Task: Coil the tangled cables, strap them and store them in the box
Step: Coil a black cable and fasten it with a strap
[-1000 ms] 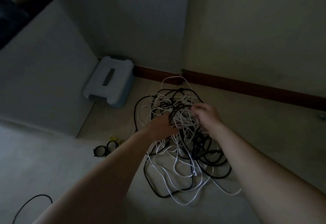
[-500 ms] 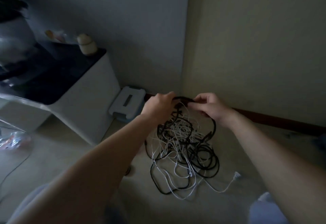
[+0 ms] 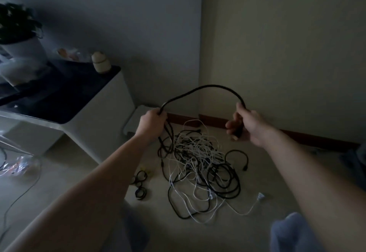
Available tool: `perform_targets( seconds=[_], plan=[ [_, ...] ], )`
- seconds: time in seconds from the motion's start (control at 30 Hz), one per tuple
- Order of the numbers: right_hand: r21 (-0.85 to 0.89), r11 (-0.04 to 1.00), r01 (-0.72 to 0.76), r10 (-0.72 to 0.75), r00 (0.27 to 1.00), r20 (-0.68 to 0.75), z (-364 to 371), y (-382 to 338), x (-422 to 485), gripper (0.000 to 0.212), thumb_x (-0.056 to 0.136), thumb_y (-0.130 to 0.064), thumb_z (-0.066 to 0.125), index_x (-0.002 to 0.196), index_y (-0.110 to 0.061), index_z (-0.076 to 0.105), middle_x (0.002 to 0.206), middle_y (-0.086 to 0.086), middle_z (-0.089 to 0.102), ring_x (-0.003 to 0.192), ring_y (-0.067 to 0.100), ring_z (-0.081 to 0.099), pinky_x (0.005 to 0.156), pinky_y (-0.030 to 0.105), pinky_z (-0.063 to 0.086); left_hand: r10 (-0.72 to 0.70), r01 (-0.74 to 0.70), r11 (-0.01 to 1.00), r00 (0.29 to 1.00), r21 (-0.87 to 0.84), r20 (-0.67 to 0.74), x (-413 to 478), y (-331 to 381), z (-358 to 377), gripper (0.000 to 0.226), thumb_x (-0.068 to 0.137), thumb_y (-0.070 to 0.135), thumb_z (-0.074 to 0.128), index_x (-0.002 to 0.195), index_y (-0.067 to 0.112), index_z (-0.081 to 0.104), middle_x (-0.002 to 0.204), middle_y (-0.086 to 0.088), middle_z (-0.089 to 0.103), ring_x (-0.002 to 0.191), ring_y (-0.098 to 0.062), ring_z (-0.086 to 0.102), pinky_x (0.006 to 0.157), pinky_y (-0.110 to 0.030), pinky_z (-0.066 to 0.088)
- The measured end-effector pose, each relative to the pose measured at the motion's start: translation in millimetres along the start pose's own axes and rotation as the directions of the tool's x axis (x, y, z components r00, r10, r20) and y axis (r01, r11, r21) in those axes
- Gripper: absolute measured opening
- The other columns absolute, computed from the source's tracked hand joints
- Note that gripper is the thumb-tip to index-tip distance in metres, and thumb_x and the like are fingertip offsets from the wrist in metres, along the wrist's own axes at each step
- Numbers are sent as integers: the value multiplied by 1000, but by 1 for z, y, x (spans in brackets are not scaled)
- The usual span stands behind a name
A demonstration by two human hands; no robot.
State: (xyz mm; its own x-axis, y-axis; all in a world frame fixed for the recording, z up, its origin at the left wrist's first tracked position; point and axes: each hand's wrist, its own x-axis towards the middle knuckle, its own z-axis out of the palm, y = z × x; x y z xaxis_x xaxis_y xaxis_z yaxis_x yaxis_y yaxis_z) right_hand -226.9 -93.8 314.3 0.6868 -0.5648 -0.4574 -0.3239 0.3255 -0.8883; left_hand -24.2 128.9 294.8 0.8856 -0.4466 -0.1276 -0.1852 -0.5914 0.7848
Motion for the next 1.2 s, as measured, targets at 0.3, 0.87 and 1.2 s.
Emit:
perform_targets(
  seconds=[0.3, 0.87, 1.2],
  plan=[
    [35, 999, 9, -17, 975, 222, 39, -14, 18, 44, 103, -43, 47, 70, -21, 65, 74, 0, 61, 60, 16, 63, 57, 30, 55, -60, -46, 846, 982, 531, 181, 5, 21, 49, 37, 95, 46, 41, 116, 17, 53, 102, -7, 59, 94, -34, 62, 78, -41, 50],
    [-629, 711, 315, -155, 942, 297, 82, -11, 7, 48, 109, -36, 33, 67, -22, 52, 66, -2, 55, 61, 12, 48, 63, 29, 40, -166, 367, 882, 829, -296, 533, -59, 83, 44, 73, 95, 75, 31, 61, 15, 57, 51, 0, 55, 38, -12, 34, 42, -15, 24],
    [-300, 867, 397, -270, 882, 386, 44, -11, 16, 51, 74, -31, 59, 125, -33, 50, 134, -4, 54, 125, 6, 51, 89, 20, 44, 194, 470, 628, 677, -620, 710, -51, 77, 3, 36, 107, 40, 31, 95, 14, 53, 49, 6, 35, 36, -5, 21, 40, -20, 23]
  ],
)
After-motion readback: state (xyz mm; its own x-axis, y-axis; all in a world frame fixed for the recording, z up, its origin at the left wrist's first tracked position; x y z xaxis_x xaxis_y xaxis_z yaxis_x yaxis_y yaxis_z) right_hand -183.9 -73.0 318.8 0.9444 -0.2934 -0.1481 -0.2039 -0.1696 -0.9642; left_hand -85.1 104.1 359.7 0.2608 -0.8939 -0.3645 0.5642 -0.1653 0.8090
